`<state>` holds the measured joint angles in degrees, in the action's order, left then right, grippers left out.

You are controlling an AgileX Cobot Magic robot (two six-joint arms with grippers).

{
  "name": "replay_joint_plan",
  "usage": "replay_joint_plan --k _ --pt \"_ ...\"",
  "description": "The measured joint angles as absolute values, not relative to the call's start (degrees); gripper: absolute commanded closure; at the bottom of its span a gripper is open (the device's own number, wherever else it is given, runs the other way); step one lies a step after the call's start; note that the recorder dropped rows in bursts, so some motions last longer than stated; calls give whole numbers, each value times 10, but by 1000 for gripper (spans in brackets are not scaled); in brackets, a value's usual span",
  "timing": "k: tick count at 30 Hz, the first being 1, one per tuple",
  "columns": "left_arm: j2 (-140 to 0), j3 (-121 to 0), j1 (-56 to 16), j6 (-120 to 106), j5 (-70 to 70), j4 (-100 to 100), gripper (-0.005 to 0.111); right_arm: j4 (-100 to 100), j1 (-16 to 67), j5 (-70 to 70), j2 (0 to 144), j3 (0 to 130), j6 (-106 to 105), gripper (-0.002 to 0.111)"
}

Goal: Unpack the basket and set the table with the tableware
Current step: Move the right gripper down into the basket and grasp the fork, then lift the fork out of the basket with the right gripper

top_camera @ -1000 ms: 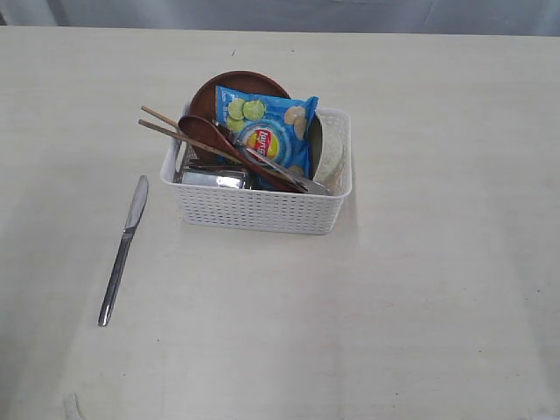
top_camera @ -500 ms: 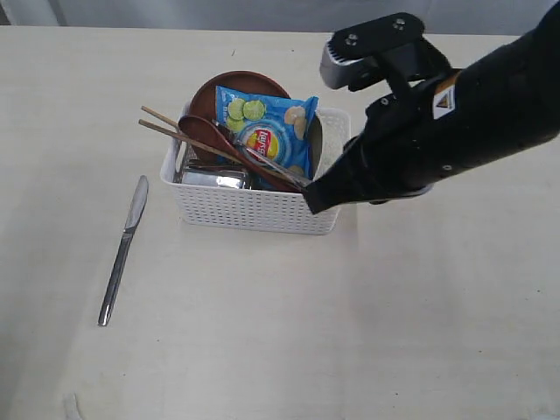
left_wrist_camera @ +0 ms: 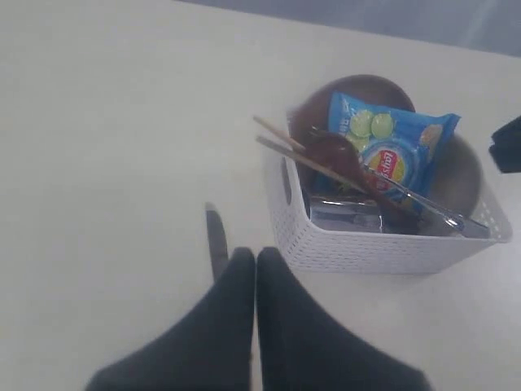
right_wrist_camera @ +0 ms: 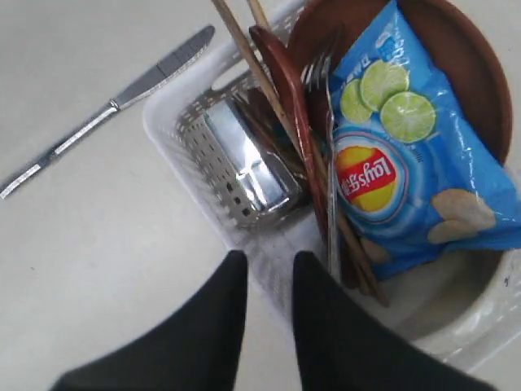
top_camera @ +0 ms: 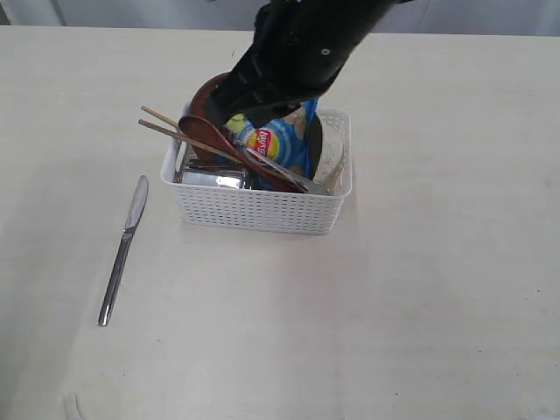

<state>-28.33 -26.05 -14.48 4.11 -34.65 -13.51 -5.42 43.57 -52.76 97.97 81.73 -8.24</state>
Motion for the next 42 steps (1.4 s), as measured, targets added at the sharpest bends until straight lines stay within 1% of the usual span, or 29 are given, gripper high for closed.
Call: replay_joint_plan --k 1,2,6,9,14,27,29,30,32,33,42 --pt "-283 -261 -145 41 -346 -135 107 -33 443 -543 998 835 -74 70" --pt "-283 -261 -145 41 -346 -135 107 -4 455 -566 1030 862 -52 70" --pt "-283 -261 -145 41 -346 -135 107 40 457 -633 1108 928 -32 70" --pt "-283 -237 -145 41 -332 -156 107 73 457 -652 1144 953 -30 70" --pt "-283 -227 -145 41 -310 -166 107 87 457 -658 1165 971 -45 70" --pt "-283 -227 -145 41 -308 -169 107 84 457 -653 1210 973 -51 70" --pt "-283 -227 -145 41 -308 -169 107 81 457 -645 1214 973 -51 75" --pt "-283 -227 -145 41 -308 -169 107 80 457 -644 1216 973 -51 83" --pt "-283 -227 -145 41 -308 -169 107 79 457 -644 1219 973 -51 104" --pt "-283 -227 -145 41 -308 -169 107 79 457 -644 1222 973 -51 108" --pt "-283 -227 -145 41 -308 -169 107 103 457 -646 1199 973 -44 108"
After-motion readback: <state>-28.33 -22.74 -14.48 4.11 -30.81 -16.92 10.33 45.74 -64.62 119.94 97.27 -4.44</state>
